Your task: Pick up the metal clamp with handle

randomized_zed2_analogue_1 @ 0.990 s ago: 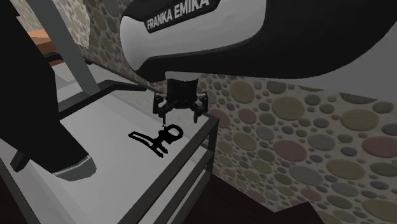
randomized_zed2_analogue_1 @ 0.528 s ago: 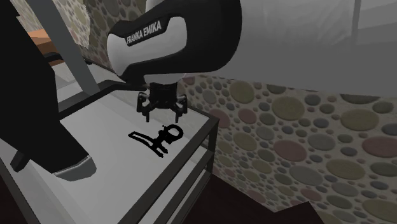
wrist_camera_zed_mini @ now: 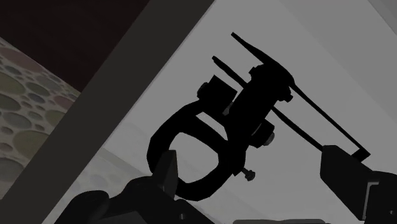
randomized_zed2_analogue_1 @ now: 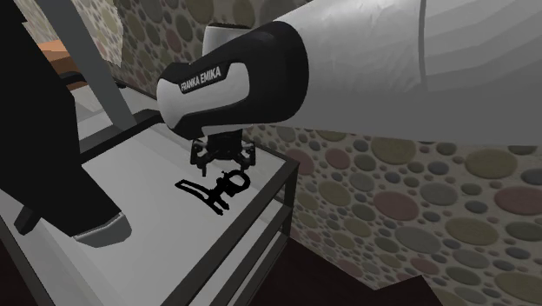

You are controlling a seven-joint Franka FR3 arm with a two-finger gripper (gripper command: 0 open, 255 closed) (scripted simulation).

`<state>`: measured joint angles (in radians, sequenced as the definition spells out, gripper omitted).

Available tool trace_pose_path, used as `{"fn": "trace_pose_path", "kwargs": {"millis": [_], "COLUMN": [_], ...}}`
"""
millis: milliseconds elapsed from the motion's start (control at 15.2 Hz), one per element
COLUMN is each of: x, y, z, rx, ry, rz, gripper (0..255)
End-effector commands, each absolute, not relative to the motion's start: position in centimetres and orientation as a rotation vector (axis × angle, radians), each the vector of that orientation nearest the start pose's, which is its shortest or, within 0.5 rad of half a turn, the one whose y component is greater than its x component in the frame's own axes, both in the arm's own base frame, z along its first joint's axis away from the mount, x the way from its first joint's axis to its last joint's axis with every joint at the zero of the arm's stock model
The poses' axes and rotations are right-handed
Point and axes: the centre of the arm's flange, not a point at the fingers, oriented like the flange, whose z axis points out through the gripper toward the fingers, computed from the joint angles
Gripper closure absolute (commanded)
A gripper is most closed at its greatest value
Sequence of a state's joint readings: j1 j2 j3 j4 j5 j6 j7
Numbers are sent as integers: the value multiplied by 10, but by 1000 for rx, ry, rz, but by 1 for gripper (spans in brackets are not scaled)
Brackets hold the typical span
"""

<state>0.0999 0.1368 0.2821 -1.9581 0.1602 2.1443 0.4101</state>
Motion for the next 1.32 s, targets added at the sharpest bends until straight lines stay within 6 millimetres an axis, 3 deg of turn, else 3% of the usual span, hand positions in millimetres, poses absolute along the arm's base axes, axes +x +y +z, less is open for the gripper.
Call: {"fn": "trace_pose_path", "kwargs": {"millis": [0, 594, 1254], "x": [548, 548, 548], "y": [223, 223, 223], "z": [414, 414, 467], "rx": [-2955, -2955, -2955], "ry": [170, 170, 170], "rz": [26, 26, 26], "gripper": [255, 255, 255]}}
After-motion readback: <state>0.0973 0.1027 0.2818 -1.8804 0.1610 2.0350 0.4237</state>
